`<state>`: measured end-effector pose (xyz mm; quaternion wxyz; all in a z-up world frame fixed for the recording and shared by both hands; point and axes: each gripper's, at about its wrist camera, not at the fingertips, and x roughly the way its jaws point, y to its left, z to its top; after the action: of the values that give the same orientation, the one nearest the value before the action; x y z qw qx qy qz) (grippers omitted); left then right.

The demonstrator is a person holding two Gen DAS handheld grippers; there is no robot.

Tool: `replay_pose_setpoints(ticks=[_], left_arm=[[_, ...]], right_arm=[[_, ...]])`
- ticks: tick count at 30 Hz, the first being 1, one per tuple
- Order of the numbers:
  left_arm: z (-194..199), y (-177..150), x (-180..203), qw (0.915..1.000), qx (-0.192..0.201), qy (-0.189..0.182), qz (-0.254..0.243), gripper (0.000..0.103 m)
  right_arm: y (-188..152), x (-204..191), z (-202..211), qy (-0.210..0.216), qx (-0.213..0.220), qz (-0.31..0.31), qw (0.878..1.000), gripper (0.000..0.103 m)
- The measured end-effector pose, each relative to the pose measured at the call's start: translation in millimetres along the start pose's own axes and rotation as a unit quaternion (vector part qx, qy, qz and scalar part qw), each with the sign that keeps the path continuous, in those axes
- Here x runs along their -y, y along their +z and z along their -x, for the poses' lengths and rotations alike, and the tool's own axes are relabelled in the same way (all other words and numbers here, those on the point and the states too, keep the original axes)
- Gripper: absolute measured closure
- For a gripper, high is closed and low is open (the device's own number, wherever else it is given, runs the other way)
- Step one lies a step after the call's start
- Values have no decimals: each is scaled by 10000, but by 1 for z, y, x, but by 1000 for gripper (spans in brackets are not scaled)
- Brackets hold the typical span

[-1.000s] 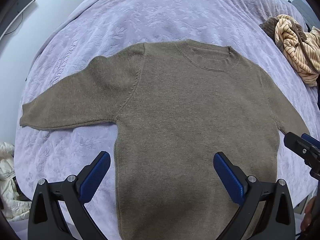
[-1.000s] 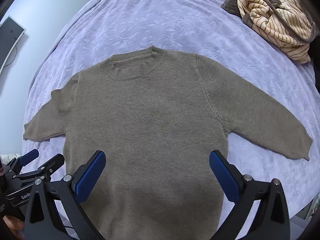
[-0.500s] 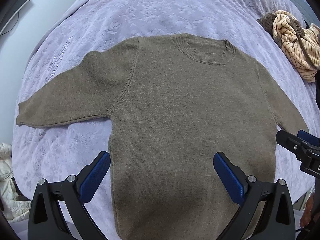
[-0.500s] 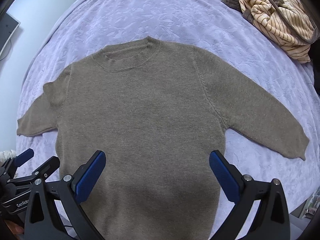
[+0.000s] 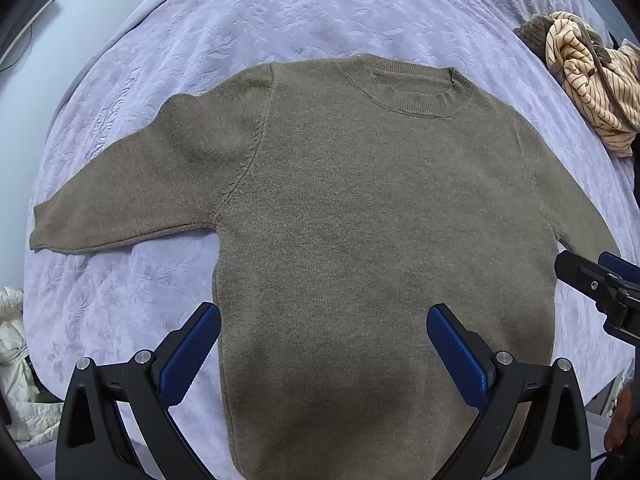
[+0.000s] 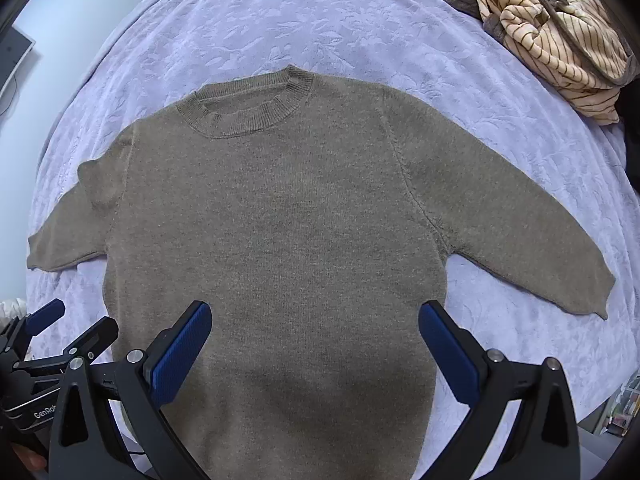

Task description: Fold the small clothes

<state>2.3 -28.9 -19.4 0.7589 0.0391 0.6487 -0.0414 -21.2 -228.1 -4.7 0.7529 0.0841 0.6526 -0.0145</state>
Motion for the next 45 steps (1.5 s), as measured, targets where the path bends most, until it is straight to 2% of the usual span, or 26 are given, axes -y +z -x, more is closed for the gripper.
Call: replay_pose_setpoints(ticks=[45], left_arm=[[-16, -6, -5, 9998, -216, 40, 1, 0]], right_arm=[[-1, -1, -12, -115, -153, 21, 9998, 0]])
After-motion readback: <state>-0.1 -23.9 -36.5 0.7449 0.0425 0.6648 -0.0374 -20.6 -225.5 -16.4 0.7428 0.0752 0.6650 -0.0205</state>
